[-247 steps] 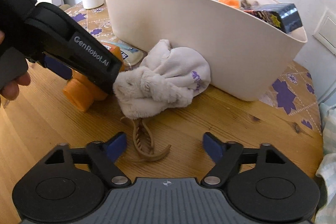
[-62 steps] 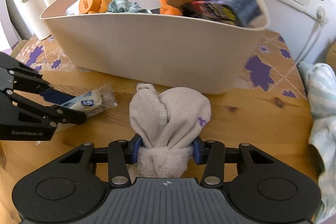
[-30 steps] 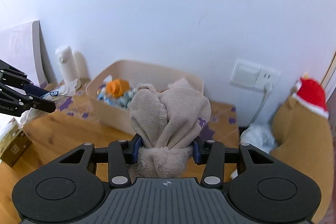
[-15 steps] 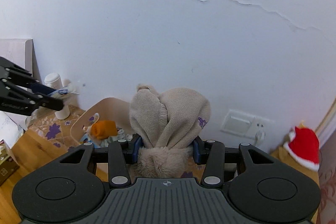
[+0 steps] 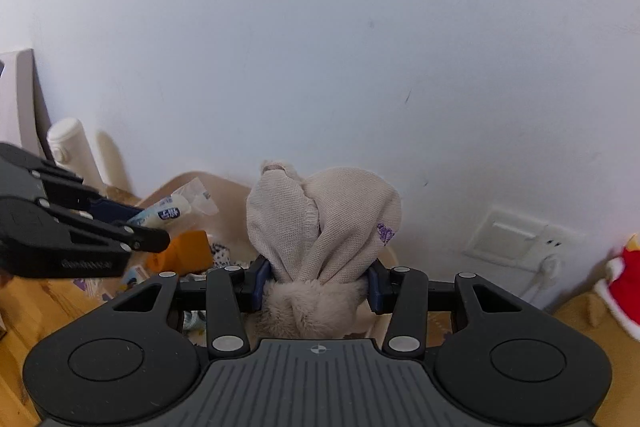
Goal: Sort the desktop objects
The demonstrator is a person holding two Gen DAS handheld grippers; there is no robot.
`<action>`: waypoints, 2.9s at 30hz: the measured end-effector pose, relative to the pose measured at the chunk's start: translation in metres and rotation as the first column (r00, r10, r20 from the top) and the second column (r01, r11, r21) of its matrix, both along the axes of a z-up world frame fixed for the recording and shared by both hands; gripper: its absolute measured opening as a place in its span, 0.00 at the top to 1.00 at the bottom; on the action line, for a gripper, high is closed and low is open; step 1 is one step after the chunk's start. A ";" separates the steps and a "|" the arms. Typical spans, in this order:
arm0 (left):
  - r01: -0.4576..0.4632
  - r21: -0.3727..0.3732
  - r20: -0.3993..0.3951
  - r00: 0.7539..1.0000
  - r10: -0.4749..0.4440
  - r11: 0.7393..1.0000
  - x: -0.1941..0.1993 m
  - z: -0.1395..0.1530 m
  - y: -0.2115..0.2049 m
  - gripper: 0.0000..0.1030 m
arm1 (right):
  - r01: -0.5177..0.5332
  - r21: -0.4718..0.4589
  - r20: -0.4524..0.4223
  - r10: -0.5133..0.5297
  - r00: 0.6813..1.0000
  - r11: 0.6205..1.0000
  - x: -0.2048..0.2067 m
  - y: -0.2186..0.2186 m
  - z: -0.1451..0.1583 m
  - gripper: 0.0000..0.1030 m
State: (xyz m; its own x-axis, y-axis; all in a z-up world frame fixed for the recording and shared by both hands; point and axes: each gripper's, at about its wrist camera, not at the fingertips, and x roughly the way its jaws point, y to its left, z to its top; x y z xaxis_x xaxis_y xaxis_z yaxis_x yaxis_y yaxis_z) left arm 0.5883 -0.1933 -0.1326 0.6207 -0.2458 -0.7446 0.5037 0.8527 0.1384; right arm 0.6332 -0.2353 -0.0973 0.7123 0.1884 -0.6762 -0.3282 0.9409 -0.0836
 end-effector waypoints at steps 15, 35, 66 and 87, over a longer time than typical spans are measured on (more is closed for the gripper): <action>-0.099 0.060 -0.063 0.993 0.103 0.993 0.029 -0.045 -0.002 0.73 | -0.048 -0.095 -0.093 0.039 0.995 0.994 0.045 0.034 -0.065 0.55; -0.125 -0.016 -0.007 0.992 0.125 0.992 -0.025 0.003 -0.001 0.26 | 0.035 0.072 -0.046 -0.032 0.998 0.997 -0.005 -0.006 -0.029 0.09; -0.211 -0.079 0.080 0.973 0.217 0.974 -0.319 0.105 0.097 0.26 | 0.206 0.110 -0.054 -0.201 0.978 0.972 -0.266 -0.011 0.077 0.02; -0.177 -0.081 0.049 0.982 0.181 0.981 -0.470 0.111 0.158 0.26 | 0.252 0.137 -0.082 -0.243 0.967 0.958 -0.424 -0.010 0.093 0.02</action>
State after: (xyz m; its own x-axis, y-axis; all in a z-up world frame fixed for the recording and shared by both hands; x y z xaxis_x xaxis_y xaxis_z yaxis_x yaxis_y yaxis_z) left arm 0.1179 -0.0357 -0.0220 0.6999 -0.1811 -0.6909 0.3350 0.9375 0.0936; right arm 0.2087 -0.2451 -0.0039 0.7055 0.1109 -0.6999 -0.0838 0.9938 0.0729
